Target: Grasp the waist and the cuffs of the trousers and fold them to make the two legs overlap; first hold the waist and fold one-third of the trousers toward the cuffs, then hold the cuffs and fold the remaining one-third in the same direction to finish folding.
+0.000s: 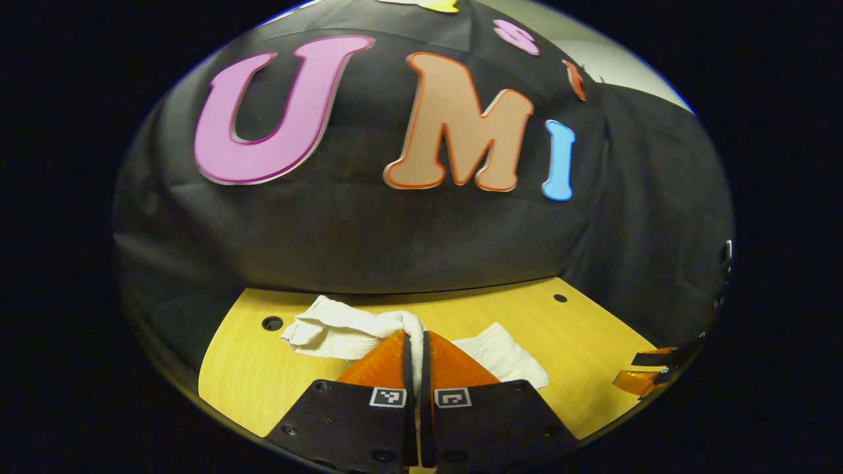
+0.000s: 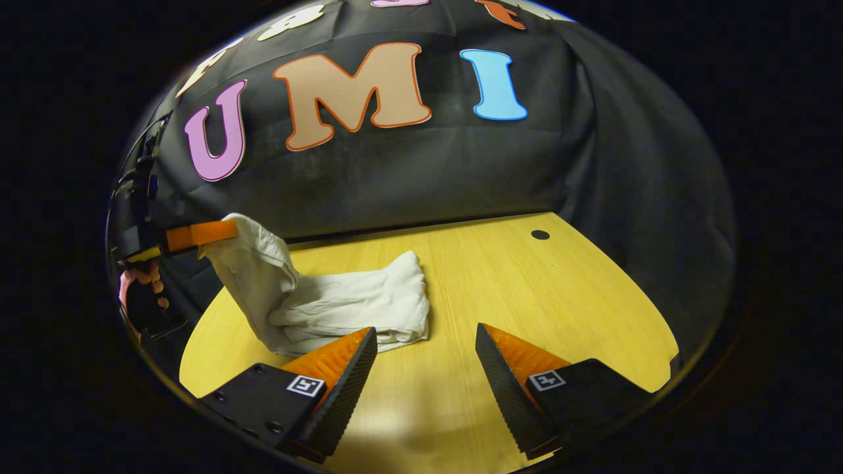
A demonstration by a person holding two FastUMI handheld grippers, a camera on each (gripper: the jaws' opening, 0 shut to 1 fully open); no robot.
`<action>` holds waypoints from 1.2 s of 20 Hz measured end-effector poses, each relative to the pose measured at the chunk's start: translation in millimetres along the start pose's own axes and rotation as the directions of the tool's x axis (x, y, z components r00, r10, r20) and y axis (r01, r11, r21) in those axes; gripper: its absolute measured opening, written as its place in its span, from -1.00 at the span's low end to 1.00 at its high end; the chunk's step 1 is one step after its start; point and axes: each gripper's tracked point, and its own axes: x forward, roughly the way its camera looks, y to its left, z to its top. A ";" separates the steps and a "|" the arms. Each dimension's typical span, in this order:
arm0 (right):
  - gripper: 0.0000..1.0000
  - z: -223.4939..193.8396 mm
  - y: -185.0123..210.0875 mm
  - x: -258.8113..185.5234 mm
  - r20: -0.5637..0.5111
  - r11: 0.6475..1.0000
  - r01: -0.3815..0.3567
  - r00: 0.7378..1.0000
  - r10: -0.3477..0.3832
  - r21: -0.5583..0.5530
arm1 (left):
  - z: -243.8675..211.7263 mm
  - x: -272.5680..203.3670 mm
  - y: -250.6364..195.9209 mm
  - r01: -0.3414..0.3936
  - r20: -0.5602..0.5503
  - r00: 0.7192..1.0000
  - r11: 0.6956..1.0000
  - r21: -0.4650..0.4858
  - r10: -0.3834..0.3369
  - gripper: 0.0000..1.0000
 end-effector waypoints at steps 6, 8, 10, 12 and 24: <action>0.83 -8.0 -37.7 -9.5 -0.014 1.000 0.023 1.000 -0.022 0.007 | -38.0 37.1 -89.1 0.097 -0.082 0.993 0.991 0.092 -0.089 -0.98; 0.93 -12.0 -47.3 -13.2 -0.017 1.000 0.028 0.999 -0.027 0.013 | -62.7 49.2 -113.4 0.124 -0.121 0.987 0.985 0.122 -0.109 -0.94; 0.83 -14.0 -56.3 -16.1 -0.021 0.999 0.034 0.999 -0.034 0.011 | -86.4 51.9 -132.8 0.149 -0.159 0.979 0.980 0.131 -0.128 -0.88; 0.93 -14.9 -62.4 -16.4 -0.025 0.999 0.035 0.999 -0.035 0.008 | -100.3 50.4 -147.5 0.179 -0.185 0.970 0.978 0.111 -0.157 -0.68; 0.93 2.8 -24.3 -15.4 0.013 0.996 -0.080 0.997 0.080 -0.033 | -95.7 -10.5 -95.4 0.071 -0.153 0.986 0.997 0.012 -0.069 0.84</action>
